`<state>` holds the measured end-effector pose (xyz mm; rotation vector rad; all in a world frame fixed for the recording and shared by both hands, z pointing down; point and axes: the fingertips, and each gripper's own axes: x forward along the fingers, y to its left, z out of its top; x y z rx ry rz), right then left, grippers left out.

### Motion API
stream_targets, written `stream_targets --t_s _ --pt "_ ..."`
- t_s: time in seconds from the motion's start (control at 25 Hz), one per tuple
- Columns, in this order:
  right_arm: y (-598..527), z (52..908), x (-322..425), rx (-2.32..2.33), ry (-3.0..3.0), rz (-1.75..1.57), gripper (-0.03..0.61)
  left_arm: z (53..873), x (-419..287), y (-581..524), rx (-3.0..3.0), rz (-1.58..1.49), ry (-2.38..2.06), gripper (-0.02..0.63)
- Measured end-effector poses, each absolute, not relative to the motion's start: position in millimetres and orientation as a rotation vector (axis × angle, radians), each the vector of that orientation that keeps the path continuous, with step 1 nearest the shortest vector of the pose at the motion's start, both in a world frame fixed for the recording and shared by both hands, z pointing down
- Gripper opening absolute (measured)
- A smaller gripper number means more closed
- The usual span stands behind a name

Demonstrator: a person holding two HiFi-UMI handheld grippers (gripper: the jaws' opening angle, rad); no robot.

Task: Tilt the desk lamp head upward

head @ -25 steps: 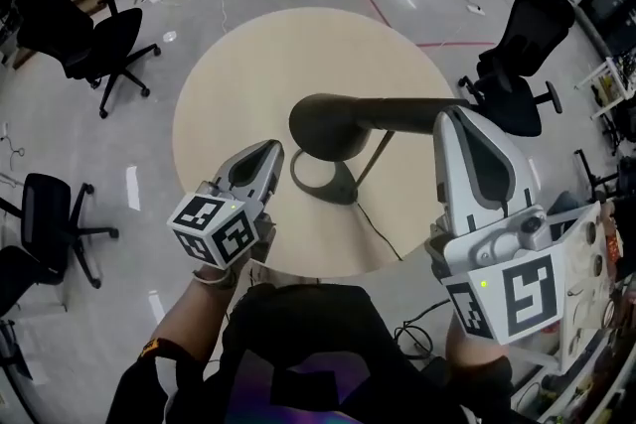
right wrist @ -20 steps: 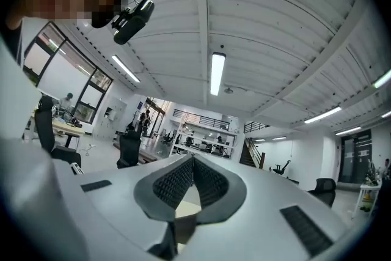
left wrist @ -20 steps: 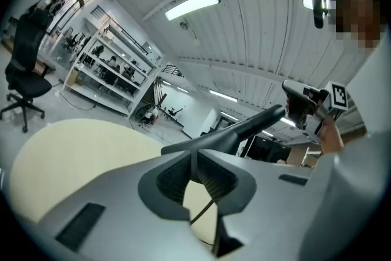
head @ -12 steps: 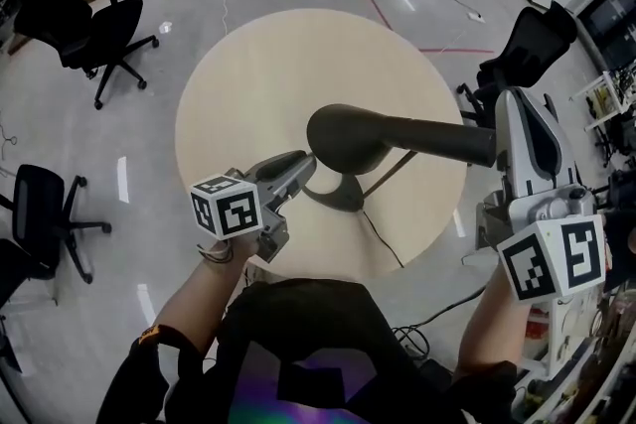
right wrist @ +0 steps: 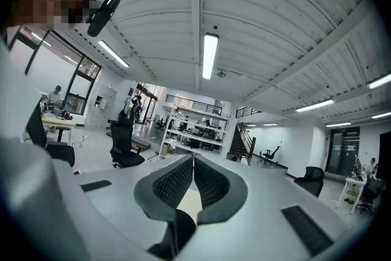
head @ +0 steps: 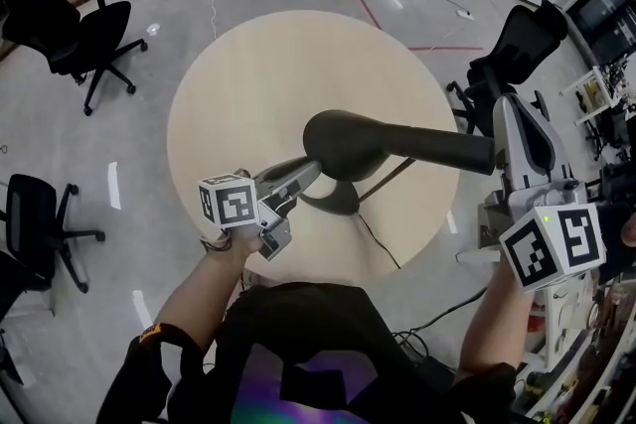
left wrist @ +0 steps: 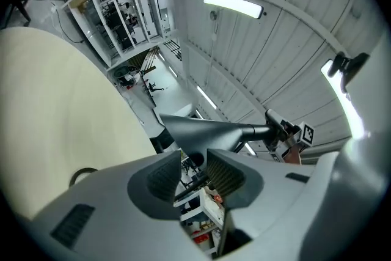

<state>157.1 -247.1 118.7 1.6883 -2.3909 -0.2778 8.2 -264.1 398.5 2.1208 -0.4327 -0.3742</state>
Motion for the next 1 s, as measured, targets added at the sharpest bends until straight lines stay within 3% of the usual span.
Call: stream_targets --t_s 0.6,1.0 --pt "-246 140 173 1.709 -2.354 -0.201 0.011 388 7 -270 2.184 -0.349 -0.461 0.161" --pt "-229 164 190 1.802 -2.344 -0.118 0.011 339 -20 -292 2.35 -0.346 -0.555 0.149"
